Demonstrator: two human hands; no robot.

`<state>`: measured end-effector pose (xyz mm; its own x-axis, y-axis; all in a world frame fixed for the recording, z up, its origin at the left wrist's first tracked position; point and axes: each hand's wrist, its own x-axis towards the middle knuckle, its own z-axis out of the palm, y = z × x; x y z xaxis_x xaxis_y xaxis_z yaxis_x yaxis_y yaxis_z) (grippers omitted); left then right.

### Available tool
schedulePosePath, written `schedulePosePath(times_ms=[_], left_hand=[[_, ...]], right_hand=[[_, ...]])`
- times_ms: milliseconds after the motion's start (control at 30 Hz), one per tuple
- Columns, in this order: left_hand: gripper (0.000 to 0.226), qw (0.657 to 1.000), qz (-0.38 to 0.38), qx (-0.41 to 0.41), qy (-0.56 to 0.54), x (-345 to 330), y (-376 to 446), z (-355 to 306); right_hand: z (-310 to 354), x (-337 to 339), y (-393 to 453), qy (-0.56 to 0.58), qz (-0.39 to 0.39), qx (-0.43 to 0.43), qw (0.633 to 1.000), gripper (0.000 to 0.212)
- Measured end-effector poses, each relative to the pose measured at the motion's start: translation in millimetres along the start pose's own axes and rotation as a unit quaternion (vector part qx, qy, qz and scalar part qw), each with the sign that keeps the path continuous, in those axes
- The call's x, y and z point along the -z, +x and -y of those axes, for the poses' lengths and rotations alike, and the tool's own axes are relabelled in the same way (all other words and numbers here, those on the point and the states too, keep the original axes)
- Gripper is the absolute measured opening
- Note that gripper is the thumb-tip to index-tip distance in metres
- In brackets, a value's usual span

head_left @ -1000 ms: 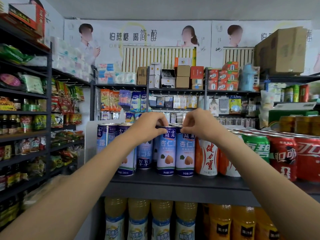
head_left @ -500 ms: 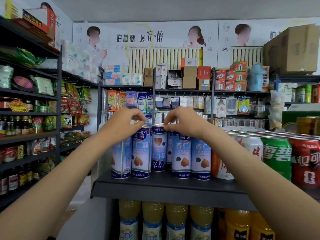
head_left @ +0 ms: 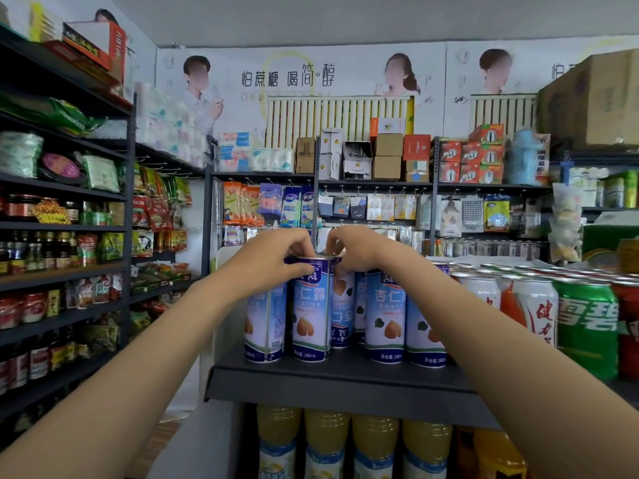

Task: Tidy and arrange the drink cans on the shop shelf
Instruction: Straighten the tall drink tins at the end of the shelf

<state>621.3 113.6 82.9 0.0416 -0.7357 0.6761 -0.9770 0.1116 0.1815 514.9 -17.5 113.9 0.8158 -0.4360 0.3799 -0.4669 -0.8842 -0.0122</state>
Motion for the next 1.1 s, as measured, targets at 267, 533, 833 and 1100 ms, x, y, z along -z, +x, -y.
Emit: schedulePosePath(times_ms=[267,533,833,1100], left_hand=[[0.014,0.996,0.027,-0.008,-0.082,1,5,7],[0.017,0.995,0.042,0.004,-0.090,2,10,2],[0.050,0.902,-0.071,0.214,-0.368,1,65,-28],[0.017,0.869,-0.091,0.200,-0.443,24,84,-16]], right_hand=[[-8,5,-1,0.132,-0.038,-0.015,0.990,0.045],[-10,29,-11,0.411,-0.196,-0.046,0.889,0.045],[-17,62,-27,0.656,-0.372,0.001,0.657,0.044],[-41,47,-32,0.446,-0.099,-0.031,0.889,0.046]])
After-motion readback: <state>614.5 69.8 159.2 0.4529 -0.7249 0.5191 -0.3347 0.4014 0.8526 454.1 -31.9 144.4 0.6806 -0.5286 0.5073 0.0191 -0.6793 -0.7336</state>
